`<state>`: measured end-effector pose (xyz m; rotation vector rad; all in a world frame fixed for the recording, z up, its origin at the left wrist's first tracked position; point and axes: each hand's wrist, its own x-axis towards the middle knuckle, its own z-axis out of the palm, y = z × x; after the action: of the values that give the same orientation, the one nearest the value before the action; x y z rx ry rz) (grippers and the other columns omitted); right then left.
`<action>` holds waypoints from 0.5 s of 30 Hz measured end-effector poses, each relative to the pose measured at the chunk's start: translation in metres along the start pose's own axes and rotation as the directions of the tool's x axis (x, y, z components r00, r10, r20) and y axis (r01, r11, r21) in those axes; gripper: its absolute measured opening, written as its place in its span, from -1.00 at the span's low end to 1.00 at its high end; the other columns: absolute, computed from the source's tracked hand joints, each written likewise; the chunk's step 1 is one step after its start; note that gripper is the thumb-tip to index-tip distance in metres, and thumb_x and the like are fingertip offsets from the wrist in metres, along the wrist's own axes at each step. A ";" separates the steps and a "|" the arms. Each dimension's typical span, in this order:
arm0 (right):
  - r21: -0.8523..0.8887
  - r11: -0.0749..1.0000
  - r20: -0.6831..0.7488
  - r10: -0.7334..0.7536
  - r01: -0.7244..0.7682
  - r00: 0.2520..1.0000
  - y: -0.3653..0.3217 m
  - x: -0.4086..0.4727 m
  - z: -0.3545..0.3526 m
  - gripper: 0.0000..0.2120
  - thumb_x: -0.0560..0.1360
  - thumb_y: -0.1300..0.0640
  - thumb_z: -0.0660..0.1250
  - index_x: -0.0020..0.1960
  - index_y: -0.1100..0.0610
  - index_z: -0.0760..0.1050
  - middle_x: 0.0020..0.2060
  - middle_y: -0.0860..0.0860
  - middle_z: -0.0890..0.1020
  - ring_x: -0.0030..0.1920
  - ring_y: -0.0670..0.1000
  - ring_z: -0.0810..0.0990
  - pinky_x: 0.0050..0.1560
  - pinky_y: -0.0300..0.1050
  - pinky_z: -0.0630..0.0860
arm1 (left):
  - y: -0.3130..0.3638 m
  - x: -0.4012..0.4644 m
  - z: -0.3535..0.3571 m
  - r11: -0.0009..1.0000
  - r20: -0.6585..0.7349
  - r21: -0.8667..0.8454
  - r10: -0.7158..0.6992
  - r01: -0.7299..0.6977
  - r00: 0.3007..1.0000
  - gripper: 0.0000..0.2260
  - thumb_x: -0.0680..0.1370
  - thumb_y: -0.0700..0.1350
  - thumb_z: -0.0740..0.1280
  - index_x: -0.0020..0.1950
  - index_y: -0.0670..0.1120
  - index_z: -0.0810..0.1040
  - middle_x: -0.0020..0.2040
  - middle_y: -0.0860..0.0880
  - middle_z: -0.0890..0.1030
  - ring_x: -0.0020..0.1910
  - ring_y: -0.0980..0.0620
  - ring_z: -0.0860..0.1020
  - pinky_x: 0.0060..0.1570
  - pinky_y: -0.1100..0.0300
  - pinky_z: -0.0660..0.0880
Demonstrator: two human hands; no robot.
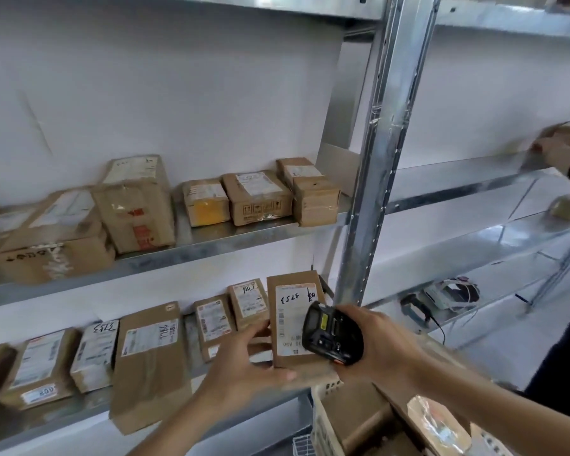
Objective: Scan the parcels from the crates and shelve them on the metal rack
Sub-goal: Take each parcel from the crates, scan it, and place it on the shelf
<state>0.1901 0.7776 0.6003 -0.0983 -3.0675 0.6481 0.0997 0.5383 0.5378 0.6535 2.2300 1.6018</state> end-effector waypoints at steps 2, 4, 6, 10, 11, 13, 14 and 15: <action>0.008 1.000 0.027 -0.004 0.004 1.000 0.020 0.024 0.016 -0.27 0.27 -0.13 0.58 0.39 -0.25 0.40 0.07 -0.25 0.64 0.04 -0.16 0.61 -0.06 -0.36 0.45 | -0.019 0.020 0.008 1.000 -0.013 -0.004 -0.014 0.014 1.000 -0.32 0.20 -0.08 0.73 0.21 0.23 0.54 0.13 0.30 0.67 0.13 0.24 0.63 0.01 0.28 0.60; 0.018 1.000 0.046 -0.015 0.014 0.999 0.037 0.046 0.030 -0.26 0.28 -0.13 0.58 0.40 -0.24 0.39 0.06 -0.25 0.63 0.03 -0.17 0.59 -0.06 -0.37 0.43 | -0.037 0.040 0.015 0.999 -0.022 -0.002 -0.038 0.038 0.999 -0.28 0.15 0.03 0.73 0.26 0.19 0.55 0.15 0.25 0.67 0.17 0.19 0.63 0.09 0.20 0.61; 0.025 1.000 0.062 -0.013 0.012 0.998 0.053 0.067 0.045 -0.26 0.29 -0.10 0.58 0.42 -0.21 0.40 -0.01 -0.28 0.58 -0.04 -0.21 0.54 -0.13 -0.46 0.33 | -0.057 0.060 0.021 0.999 -0.038 0.010 -0.044 0.045 0.998 -0.27 0.17 0.04 0.72 0.30 0.14 0.56 0.18 0.20 0.67 0.21 0.17 0.62 0.10 0.19 0.61; 0.040 0.999 0.095 0.006 -0.010 0.995 0.081 0.104 0.074 -0.24 0.26 -0.06 0.57 0.41 -0.20 0.40 -0.06 -0.30 0.54 -0.12 -0.29 0.49 -0.20 -0.48 0.29 | -0.089 0.094 0.034 0.999 -0.054 0.022 -0.041 0.042 0.998 -0.29 0.23 -0.10 0.71 0.28 0.24 0.51 0.18 0.32 0.63 0.21 0.28 0.58 0.10 0.24 0.61; 0.040 0.999 0.104 0.010 -0.014 0.994 0.087 0.112 0.081 -0.24 0.25 -0.05 0.57 0.41 -0.20 0.40 -0.07 -0.30 0.54 -0.12 -0.30 0.49 -0.19 -0.48 0.30 | -0.097 0.102 0.036 0.999 -0.055 0.029 -0.043 0.044 0.998 -0.28 0.23 -0.09 0.71 0.28 0.26 0.49 0.18 0.35 0.62 0.20 0.31 0.57 0.15 0.20 0.61; 0.028 0.999 0.113 0.013 -0.017 0.993 0.099 0.127 0.094 -0.25 0.26 -0.04 0.57 0.40 -0.20 0.40 -0.07 -0.31 0.53 -0.10 -0.26 0.50 -0.17 -0.47 0.30 | -0.114 0.117 0.040 0.998 -0.054 0.033 -0.050 0.052 0.997 -0.26 0.24 -0.06 0.70 0.29 0.30 0.46 0.19 0.44 0.57 0.22 0.39 0.52 0.23 0.17 0.57; 0.022 1.000 0.112 0.019 -0.021 0.994 0.105 0.134 0.101 -0.26 0.26 -0.05 0.57 0.39 -0.20 0.40 -0.07 -0.30 0.53 -0.10 -0.24 0.50 -0.18 -0.47 0.29 | -0.122 0.124 0.042 0.998 -0.048 0.032 -0.059 0.061 0.997 -0.26 0.25 -0.07 0.70 0.28 0.33 0.44 0.17 0.50 0.54 0.22 0.44 0.50 0.23 0.18 0.56; 0.017 0.999 0.110 0.025 -0.027 0.994 0.111 0.140 0.108 -0.27 0.26 -0.05 0.56 0.39 -0.21 0.39 -0.07 -0.30 0.53 -0.09 -0.23 0.50 -0.19 -0.46 0.29 | -0.130 0.130 0.045 0.997 -0.040 0.027 -0.071 0.072 0.997 -0.26 0.25 -0.09 0.70 0.28 0.33 0.43 0.16 0.52 0.53 0.21 0.48 0.48 0.23 0.19 0.57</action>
<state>0.0551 0.8437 0.4558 -0.1054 -3.1698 0.7068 -0.0108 0.6090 0.4018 0.5474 2.2814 1.5639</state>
